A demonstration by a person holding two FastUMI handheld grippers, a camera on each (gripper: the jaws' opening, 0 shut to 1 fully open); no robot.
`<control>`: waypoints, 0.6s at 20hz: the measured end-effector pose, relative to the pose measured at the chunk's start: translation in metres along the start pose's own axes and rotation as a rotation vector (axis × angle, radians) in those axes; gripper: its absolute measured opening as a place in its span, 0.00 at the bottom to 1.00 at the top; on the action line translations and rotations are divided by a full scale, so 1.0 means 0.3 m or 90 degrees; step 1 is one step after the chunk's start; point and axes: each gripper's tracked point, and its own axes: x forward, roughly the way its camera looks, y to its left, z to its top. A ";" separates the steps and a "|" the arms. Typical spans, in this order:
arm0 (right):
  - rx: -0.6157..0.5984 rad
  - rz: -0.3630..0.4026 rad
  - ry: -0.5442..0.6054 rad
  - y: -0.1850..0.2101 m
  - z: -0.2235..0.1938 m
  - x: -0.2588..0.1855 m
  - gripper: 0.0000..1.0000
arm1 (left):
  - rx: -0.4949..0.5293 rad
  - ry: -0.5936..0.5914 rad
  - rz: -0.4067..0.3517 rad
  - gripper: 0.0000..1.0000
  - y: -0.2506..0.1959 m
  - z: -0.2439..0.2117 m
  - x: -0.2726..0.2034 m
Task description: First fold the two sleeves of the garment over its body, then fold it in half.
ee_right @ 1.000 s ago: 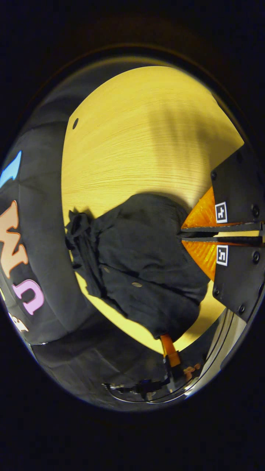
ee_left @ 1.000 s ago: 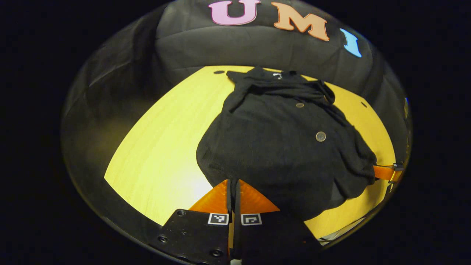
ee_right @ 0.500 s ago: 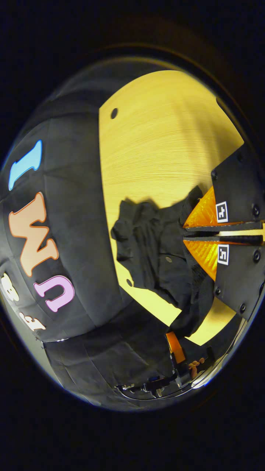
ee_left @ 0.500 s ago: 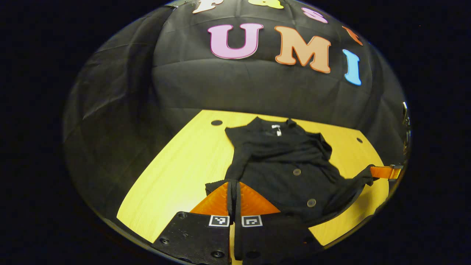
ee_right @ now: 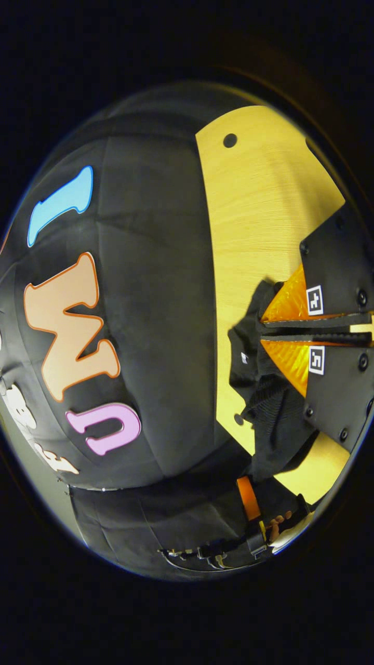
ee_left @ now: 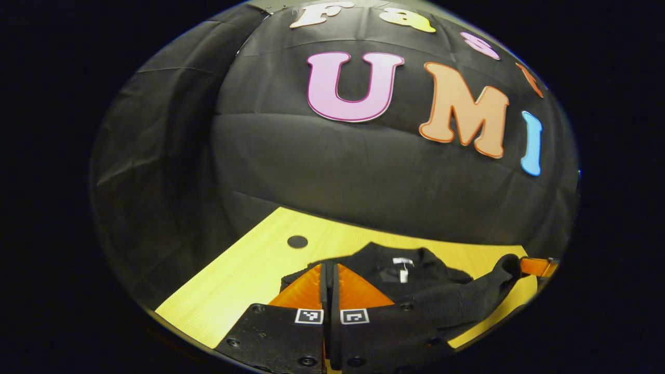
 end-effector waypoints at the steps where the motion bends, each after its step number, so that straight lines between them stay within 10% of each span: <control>1: -0.007 -0.008 -0.014 -0.015 0.040 0.057 0.07 | 0.001 -0.005 0.008 0.00 0.001 0.010 0.071; 9: -0.019 -0.044 0.008 -0.134 0.049 0.414 0.08 | 0.047 0.030 0.054 0.00 -0.004 -0.070 0.433; 10: -0.019 -0.047 0.005 -0.137 0.053 0.413 0.36 | 0.051 0.011 0.057 0.03 -0.002 -0.042 0.431; 12: -0.034 -0.061 -0.016 -0.152 0.089 0.382 0.93 | 0.029 -0.020 0.036 0.50 -0.032 0.019 0.422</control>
